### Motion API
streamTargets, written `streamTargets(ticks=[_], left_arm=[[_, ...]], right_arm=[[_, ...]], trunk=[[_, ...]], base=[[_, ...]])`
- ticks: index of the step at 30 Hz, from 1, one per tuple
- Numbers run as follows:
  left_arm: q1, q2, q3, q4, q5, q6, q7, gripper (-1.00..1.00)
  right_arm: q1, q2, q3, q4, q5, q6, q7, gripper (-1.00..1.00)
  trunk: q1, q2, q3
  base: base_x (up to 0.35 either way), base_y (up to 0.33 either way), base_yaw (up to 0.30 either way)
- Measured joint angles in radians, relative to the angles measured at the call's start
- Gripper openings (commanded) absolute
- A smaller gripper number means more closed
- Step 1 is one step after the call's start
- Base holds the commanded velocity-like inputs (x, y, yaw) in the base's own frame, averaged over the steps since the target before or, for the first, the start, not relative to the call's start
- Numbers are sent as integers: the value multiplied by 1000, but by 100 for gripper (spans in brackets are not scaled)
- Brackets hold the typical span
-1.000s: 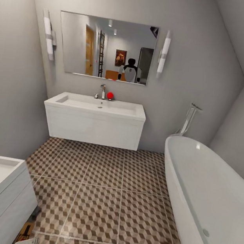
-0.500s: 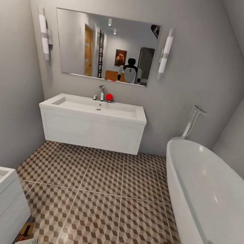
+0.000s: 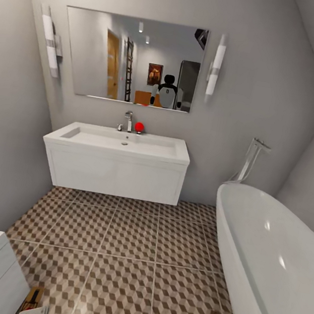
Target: Take the four mousetraps from the cabinet in the bathroom and place them on the bathroom floor. Make sure all four end up on the same floor surface, and ensure that at least two of them are either under or directly next to the same bathroom sink.
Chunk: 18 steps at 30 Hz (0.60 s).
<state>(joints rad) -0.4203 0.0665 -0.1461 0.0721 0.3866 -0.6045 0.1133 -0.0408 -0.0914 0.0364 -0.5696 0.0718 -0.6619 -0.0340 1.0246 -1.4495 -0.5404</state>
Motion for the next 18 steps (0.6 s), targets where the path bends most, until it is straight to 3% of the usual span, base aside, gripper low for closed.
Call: streamTargets(ticks=[18], left_arm=[[0, 0, 0, 0, 0, 0, 0, -100]], right_arm=[[0, 0, 0, 0, 0, 0, 0, -100]], trunk=[[0, 0, 0]], base=[[231, 0, 0]])
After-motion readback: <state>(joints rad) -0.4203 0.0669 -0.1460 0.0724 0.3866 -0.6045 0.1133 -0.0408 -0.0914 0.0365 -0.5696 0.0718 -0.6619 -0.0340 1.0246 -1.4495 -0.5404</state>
